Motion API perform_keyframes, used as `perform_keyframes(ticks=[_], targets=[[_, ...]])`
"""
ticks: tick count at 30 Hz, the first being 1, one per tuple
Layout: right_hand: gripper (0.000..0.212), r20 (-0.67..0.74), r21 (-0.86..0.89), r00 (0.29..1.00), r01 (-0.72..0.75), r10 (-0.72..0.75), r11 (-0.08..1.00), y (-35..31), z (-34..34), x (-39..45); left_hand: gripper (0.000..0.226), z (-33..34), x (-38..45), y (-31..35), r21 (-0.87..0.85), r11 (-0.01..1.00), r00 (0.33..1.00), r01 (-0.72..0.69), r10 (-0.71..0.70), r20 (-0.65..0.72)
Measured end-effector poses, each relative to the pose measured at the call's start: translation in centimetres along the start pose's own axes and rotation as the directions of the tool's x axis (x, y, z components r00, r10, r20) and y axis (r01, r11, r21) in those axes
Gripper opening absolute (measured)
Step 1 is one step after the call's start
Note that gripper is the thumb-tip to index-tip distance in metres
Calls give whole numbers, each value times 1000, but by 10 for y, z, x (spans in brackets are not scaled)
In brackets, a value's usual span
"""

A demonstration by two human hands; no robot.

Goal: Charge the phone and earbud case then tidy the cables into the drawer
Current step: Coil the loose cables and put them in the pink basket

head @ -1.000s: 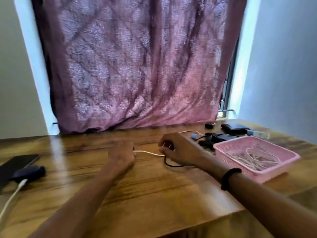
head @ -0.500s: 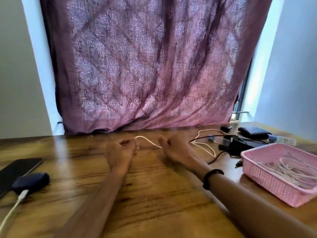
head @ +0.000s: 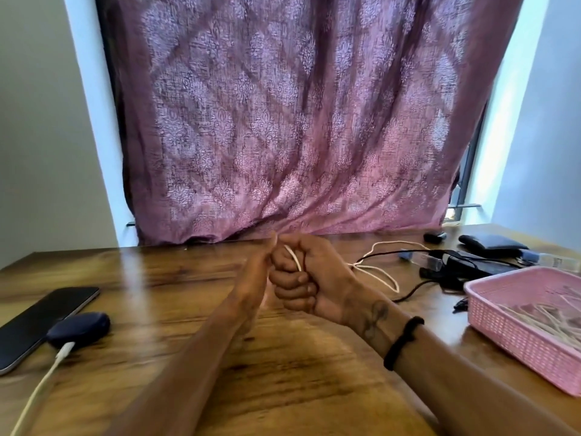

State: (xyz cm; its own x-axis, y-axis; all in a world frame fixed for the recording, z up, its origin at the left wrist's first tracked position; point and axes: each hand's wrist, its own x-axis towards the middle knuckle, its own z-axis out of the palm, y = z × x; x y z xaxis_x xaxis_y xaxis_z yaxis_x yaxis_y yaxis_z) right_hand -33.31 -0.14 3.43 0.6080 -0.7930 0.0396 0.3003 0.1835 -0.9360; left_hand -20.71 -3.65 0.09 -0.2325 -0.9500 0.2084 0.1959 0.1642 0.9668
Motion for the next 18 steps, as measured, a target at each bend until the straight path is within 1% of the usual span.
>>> perform_keyframes(ticks=[1, 2, 3, 4, 5, 6, 7, 8, 9, 10, 11, 12, 13, 14, 15, 16, 17, 18], targets=[[36, 78, 80, 995, 57, -63, 995, -6, 5, -1, 51, 6, -2, 4, -52, 999, 1000, 14, -14, -4], [31, 97, 162, 984, 131, -148, 978, -12, 6, -2, 54, 10, -4, 7, -34, 999, 999, -41, 40, -8], [29, 56, 252, 969, 220, -241, 942, -17, 3, -4, 55, 14, -6, 7, 22, 992, 992, -126, 126, 4], [27, -31, 324, 944, 320, -328, 890, -23, -2, -6, 53, 16, -7, 7, 162, 957, 971, -240, 240, 21], [27, -148, 362, 904, 426, -400, 829, -28, -9, -6, 47, 14, -7, 4, 337, 869, 929, -363, 365, 60], [28, -267, 367, 852, 522, -451, 769, -33, -17, -6, 40, 14, -7, 2, 508, 714, 865, -481, 483, 139], [30, -377, 340, 789, 605, -485, 720, -35, -26, -5, 34, 11, -4, -1, 636, 537, 799, -554, 557, 226], [32, -471, 282, 724, 665, -504, 692, -36, -33, -4, 29, 11, -2, -4, 702, 390, 748, -596, 587, 309], [33, -556, 176, 650, 702, -519, 690, -36, -42, -2, 27, 12, 0, -4, 734, 283, 713, -617, 596, 370], [35, -619, -3, 560, 699, -551, 715, -34, -50, -1, 26, 12, 1, -3, 762, 193, 684, -619, 609, 402], [36, -642, -239, 472, 626, -605, 742, -31, -56, 0, 26, 11, 0, -1, 784, 114, 655, -610, 631, 417], [37, -606, -480, 410, 496, -682, 724, -29, -58, -1, 25, 9, 1, 0, 805, 63, 641, -590, 643, 419], [36, -521, -672, 406, 347, -751, 654, -24, -57, -1, 25, 6, 0, 3, 823, 32, 632, -567, 658, 409], [34, -422, -798, 456, 222, -783, 560, -20, -52, -2, 27, 4, 0, 7, 846, 16, 628, -532, 678, 382], [34, -330, -884, 527, 118, -783, 453, -13, -48, -1, 30, 0, 1, 12, 870, 25, 623, -492, 708, 332], [36, -257, -940, 596, 28, -761, 339, -7, -44, -1, 34, -4, 1, 18, 884, 73, 615, -462, 744, 261], [39, -212, -968, 657, -42, -724, 246, -2, -39, -1, 38, -10, 3, 23, 889, 137, 596, -437, 785, 172], [45, -198, -975, 724, -73, -661, 212, 2, -33, 0, 42, -18, 5, 29, 893, 205, 570, -400, 819, 67]])
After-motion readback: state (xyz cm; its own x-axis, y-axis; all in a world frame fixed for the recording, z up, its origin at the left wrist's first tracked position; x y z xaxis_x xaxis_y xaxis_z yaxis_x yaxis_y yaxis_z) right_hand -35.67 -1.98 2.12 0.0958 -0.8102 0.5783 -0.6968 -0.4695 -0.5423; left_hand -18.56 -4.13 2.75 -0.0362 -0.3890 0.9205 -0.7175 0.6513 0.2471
